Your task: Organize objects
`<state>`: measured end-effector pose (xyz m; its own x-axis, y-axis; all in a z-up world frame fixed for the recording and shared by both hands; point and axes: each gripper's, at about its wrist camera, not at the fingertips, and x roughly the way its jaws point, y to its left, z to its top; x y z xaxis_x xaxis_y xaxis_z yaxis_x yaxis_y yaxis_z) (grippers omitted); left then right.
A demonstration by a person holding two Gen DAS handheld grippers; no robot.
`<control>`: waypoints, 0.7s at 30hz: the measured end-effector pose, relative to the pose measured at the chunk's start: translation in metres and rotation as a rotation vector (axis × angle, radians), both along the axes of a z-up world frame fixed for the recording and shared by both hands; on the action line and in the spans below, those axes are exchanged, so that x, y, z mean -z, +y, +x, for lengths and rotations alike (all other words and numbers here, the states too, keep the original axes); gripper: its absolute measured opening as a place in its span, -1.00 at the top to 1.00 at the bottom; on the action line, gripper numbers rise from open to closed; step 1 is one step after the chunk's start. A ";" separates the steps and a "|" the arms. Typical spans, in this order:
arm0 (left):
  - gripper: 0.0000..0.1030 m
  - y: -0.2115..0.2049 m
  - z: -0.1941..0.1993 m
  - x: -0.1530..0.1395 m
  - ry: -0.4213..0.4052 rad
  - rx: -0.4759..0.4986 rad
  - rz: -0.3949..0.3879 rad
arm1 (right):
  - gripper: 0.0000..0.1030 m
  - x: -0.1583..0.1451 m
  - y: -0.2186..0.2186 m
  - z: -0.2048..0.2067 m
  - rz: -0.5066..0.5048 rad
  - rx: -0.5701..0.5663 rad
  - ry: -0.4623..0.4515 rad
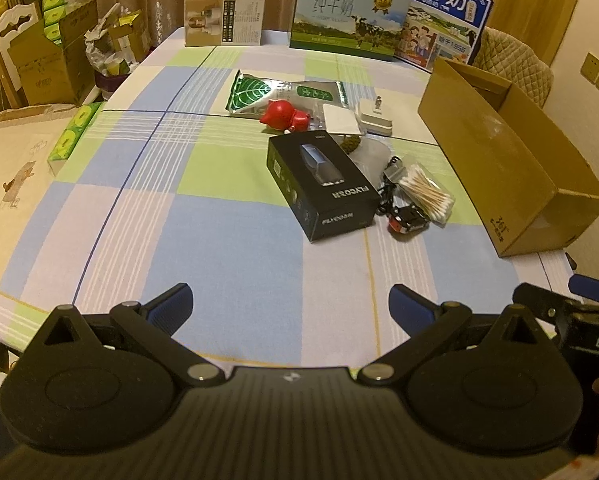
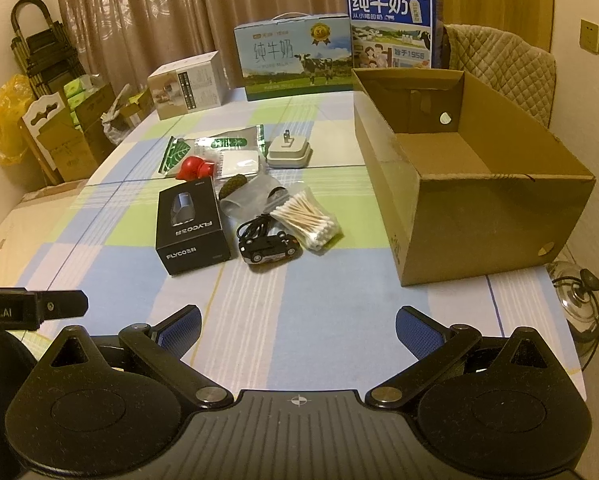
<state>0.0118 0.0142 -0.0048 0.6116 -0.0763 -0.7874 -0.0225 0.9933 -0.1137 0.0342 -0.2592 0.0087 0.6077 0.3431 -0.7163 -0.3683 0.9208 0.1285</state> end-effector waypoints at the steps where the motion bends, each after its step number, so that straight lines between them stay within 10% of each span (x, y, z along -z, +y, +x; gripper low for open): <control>1: -0.99 0.001 0.003 0.000 0.001 -0.003 -0.003 | -0.96 0.001 0.000 0.002 0.001 -0.004 0.000; 21: -0.91 -0.013 0.125 0.023 -0.007 0.030 -0.013 | -0.69 0.034 0.032 0.066 -0.003 -0.075 0.051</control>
<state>0.1368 0.0009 -0.0281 0.6141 -0.1046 -0.7823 0.0081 0.9920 -0.1262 0.0997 -0.2271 -0.0248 0.5434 0.3838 -0.7466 -0.4294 0.8913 0.1456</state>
